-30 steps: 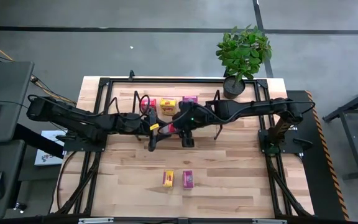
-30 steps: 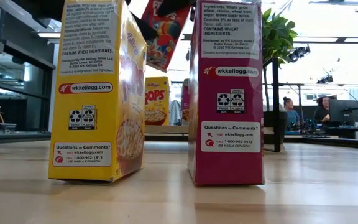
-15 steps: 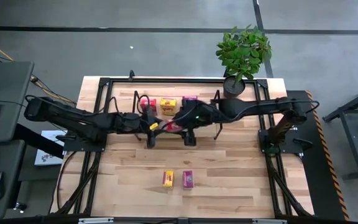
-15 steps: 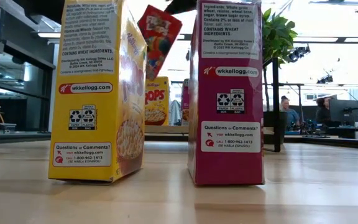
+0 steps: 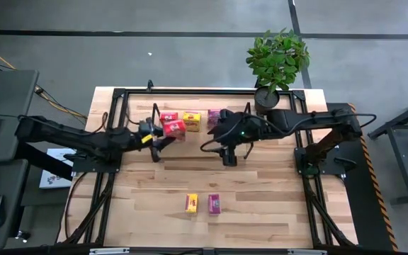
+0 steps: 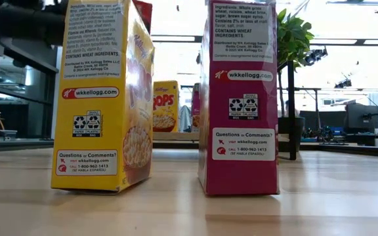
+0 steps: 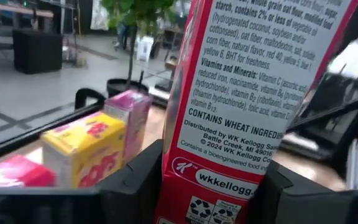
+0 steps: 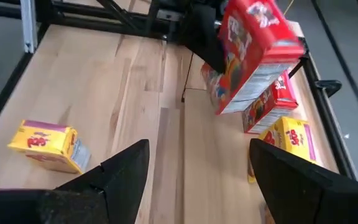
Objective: Stack cereal on shelf
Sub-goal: Put the red cereal box on the shelf aligned with the other red cereal box
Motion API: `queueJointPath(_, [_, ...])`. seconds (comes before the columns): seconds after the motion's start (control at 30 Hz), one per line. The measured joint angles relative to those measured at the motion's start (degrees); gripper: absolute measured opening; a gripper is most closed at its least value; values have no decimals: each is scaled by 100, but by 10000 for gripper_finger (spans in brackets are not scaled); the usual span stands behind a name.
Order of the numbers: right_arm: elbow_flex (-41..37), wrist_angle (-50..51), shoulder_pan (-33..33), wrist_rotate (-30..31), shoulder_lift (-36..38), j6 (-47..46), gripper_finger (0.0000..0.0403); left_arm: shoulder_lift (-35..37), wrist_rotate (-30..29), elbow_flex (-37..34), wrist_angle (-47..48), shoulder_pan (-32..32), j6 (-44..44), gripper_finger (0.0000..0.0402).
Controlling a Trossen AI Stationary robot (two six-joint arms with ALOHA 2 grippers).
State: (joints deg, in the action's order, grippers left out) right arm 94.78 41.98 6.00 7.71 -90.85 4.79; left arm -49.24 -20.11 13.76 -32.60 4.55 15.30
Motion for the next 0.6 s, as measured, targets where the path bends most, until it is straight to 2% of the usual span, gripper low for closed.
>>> queueJointPath(0.17, [0, 25, 52, 251, -64, 18, 271, -487, -880, 347, -35, 788, -27, 142])
queueJointPath(0.4, [0, 20, 52, 413, -66, 18, 271, -1792, -2609, 1362, 158, 2133, -302, 149])
queueJointPath(0.5, [0, 22, 52, 448, -66, 18, 271, -2382, -3366, 1514, 142, 2661, 306, 149])
queueJointPath(0.6, [0, 22, 52, 454, -66, 21, 271, -3082, -4263, 1511, 171, 3148, 1605, 145])
